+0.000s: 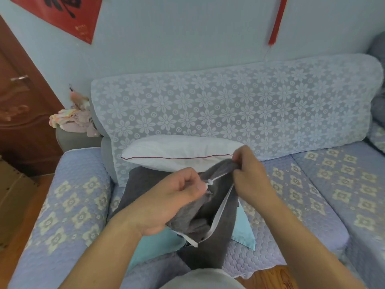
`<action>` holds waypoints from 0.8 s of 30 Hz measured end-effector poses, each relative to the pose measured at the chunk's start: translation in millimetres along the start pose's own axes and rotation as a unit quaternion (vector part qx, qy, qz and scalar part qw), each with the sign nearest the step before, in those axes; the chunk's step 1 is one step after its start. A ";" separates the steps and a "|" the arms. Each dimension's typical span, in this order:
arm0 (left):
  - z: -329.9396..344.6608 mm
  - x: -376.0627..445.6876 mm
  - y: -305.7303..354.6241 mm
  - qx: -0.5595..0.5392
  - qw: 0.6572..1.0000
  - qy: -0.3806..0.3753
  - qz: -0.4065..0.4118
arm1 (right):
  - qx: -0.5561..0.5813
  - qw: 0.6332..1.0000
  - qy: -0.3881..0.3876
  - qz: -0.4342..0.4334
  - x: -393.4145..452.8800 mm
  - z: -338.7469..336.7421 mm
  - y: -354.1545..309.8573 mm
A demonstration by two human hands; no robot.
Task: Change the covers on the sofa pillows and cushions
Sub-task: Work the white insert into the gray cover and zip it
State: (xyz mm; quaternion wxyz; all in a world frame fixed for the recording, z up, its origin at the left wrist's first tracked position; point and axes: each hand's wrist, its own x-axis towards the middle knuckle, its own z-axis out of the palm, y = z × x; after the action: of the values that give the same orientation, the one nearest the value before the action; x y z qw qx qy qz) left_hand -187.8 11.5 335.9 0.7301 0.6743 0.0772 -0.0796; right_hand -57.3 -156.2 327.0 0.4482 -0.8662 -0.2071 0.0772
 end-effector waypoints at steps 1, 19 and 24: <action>-3.6 -0.3 4.6 0.080 0.997 -0.009 -0.010 | 0.038 0.999 0.007 0.001 5.4 -6.5 -8.9; -45.2 10.5 50.5 0.350 0.930 0.105 -0.038 | -0.164 0.981 0.009 -0.102 48.7 -37.8 -37.3; -50.5 20.7 48.8 0.391 0.892 0.226 0.007 | -0.015 0.997 -0.058 -0.045 47.7 -26.9 -42.7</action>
State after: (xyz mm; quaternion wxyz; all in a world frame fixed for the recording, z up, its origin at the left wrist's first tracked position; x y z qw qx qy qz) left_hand -157.1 65.5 374.8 0.3711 0.9055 0.1980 0.0557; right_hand -18.0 -133.9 379.8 0.4254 -0.8567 -0.2723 0.1045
